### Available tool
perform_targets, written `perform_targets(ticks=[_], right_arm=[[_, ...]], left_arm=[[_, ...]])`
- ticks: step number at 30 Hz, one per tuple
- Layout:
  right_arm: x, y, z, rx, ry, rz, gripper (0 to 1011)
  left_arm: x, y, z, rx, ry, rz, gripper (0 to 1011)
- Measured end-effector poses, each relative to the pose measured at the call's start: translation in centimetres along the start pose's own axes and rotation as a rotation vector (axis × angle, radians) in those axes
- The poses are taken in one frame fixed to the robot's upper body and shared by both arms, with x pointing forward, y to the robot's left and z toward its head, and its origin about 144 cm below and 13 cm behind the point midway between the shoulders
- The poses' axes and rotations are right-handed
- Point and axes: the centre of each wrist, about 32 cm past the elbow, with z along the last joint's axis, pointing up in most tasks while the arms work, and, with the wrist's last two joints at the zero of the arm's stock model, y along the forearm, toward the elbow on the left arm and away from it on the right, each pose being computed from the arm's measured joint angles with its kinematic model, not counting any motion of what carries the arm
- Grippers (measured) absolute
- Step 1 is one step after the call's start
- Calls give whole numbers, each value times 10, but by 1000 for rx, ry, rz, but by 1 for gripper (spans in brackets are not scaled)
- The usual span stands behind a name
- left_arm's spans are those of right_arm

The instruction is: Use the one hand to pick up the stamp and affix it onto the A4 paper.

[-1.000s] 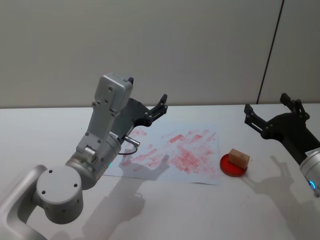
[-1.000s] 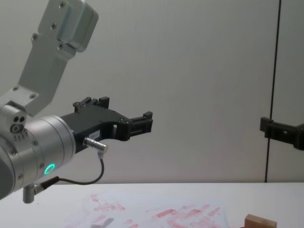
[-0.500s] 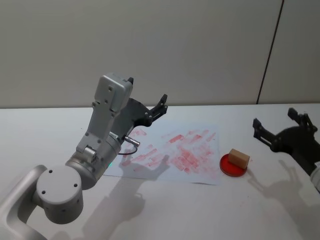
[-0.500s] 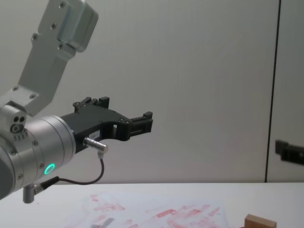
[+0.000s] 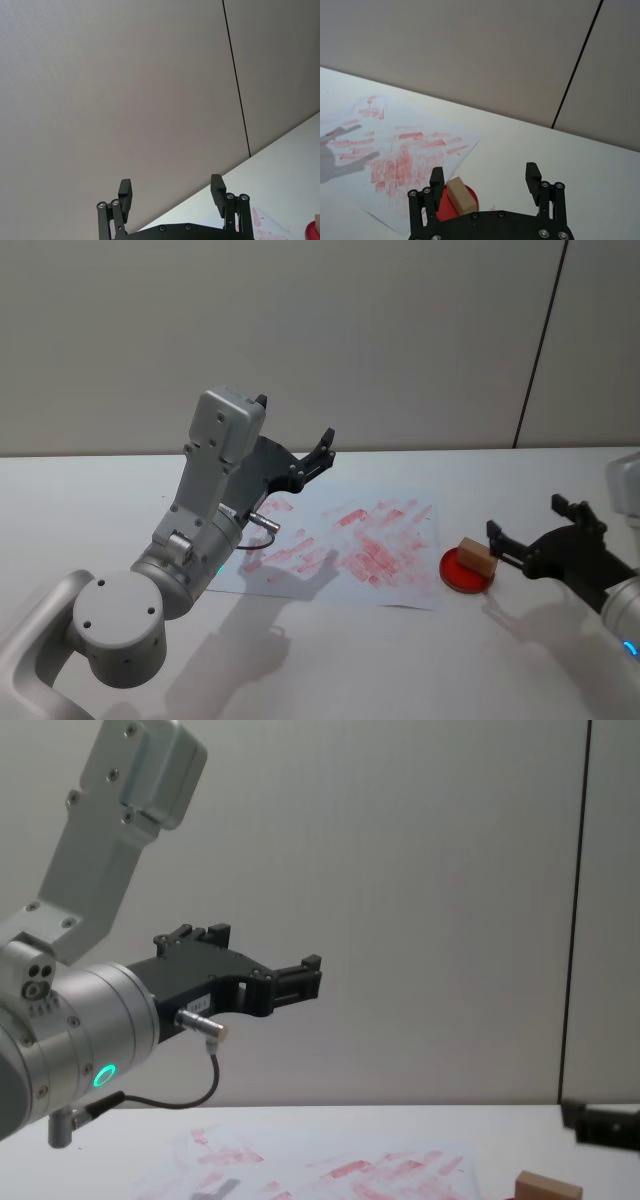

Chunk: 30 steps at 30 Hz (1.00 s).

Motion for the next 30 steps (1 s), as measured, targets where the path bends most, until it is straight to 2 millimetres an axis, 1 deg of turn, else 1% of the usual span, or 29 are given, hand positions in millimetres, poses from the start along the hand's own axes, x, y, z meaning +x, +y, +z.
perform_targets(ticks=[17, 30], right_arm=[[-14, 26, -11, -130, -72, 16, 1001], [-20, 42, -16, -175, -94, 22, 1001]], left_arm=[[0, 0, 0, 0, 0, 0, 1002], [0, 0, 0, 0, 0, 0, 1002]])
